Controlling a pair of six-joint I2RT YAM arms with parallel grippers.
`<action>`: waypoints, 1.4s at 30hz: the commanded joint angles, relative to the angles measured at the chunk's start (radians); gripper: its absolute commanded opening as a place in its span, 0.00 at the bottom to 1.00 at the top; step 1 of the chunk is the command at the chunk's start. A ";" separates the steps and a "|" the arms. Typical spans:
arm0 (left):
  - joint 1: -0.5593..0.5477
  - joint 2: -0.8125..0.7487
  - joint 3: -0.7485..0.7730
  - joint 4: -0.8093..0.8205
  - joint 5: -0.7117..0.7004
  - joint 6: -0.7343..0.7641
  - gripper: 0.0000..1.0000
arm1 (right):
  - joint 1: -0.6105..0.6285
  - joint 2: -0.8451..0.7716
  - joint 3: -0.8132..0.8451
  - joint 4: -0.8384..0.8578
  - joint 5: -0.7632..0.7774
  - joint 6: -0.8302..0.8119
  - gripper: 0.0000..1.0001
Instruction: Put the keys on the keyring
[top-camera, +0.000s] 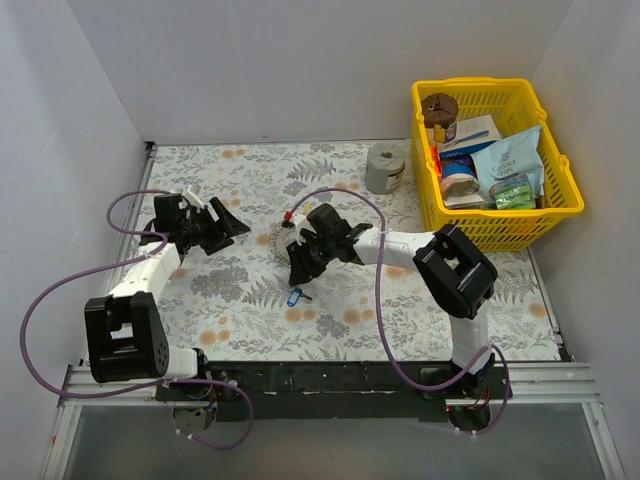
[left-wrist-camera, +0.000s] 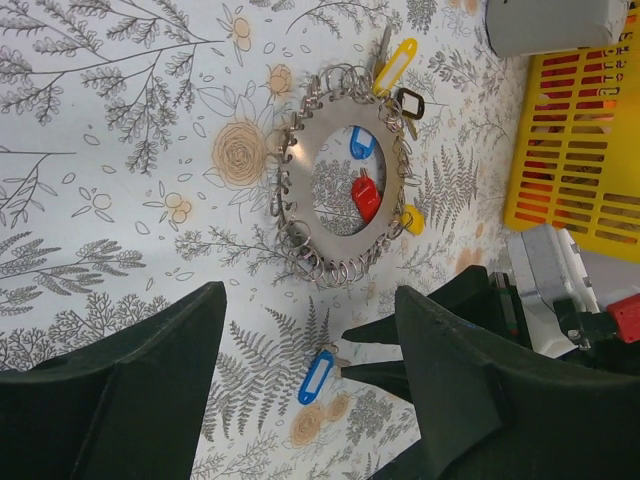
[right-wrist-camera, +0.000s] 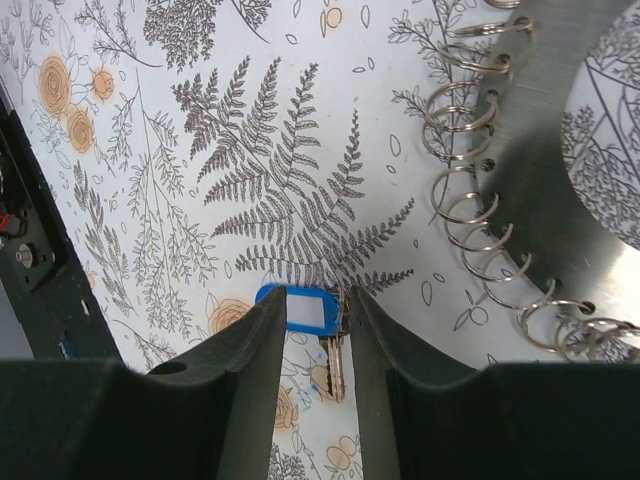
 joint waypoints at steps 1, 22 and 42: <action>0.044 -0.031 -0.031 0.018 0.089 0.017 0.68 | 0.018 0.034 0.061 -0.022 0.021 0.008 0.39; 0.062 -0.047 -0.055 0.030 0.096 0.031 0.68 | 0.049 0.049 0.052 -0.080 0.097 0.000 0.31; 0.065 -0.043 -0.059 0.028 0.111 0.038 0.67 | -0.002 -0.152 -0.057 -0.083 0.130 0.012 0.01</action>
